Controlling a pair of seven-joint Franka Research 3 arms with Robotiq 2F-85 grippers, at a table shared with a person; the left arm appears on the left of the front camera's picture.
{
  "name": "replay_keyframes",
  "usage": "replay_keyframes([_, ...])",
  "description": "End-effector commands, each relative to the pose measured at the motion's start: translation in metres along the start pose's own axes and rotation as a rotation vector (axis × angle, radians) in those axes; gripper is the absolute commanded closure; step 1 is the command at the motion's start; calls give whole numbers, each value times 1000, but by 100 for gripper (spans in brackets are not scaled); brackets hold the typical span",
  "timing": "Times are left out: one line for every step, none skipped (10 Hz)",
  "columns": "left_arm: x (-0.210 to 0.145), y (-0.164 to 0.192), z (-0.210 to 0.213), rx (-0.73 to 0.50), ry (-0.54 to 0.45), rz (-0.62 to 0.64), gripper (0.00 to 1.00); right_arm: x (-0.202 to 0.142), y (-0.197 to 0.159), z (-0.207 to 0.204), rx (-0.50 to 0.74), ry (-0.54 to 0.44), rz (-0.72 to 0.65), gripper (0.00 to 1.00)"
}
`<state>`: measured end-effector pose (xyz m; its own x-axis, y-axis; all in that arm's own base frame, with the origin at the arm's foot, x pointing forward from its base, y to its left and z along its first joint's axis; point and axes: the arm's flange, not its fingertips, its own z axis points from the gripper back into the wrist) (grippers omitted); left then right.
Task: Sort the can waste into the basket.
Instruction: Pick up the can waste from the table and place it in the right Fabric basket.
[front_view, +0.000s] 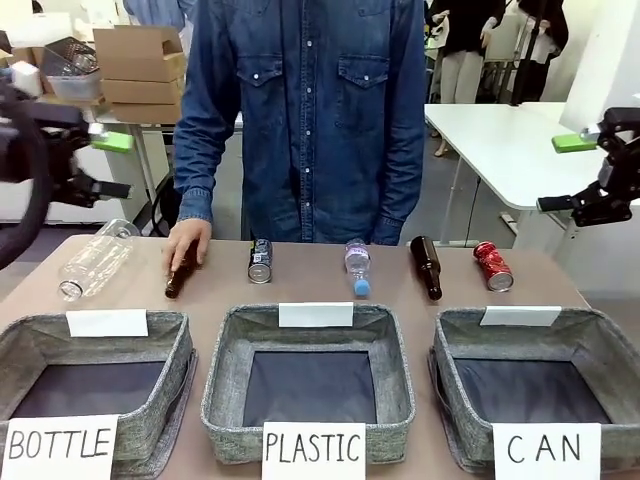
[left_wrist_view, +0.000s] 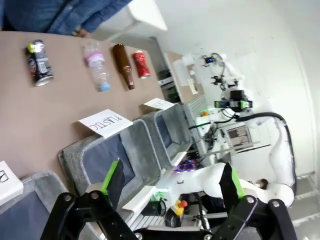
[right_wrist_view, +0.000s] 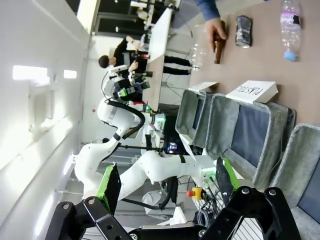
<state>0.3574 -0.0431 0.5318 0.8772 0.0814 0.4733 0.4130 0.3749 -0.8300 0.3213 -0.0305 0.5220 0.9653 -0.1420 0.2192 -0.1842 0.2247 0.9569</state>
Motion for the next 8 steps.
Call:
replay_keyframes([42,-16,-44,132,144,31,0,5,1,-2,27,-5,29,0])
replay_keyframes([59,-17,-70,174,189,44,0,5,1,-2,27,-5,29,0])
replay_keyframes([71,-13,-88,201,239,67,0,5,1,-2,27,-5,29,0])
replay_keyframes([78,-7,-89,209,260,87,0,5,1,-2,27,-5,29,0])
replay_keyframes([73,-6,-60,94,275,71,0,5,1,-2,27,-5,29,0])
replay_keyframes([53,0,-9,-36,217,45,0,5,1,-2,27,-5,29,0])
replay_keyframes([26,10,36,-96,96,50,0,5,1,-2,27,-5,29,0])
replay_keyframes([-1,22,70,-100,-54,118,0,5,1,-2,27,-5,29,0])
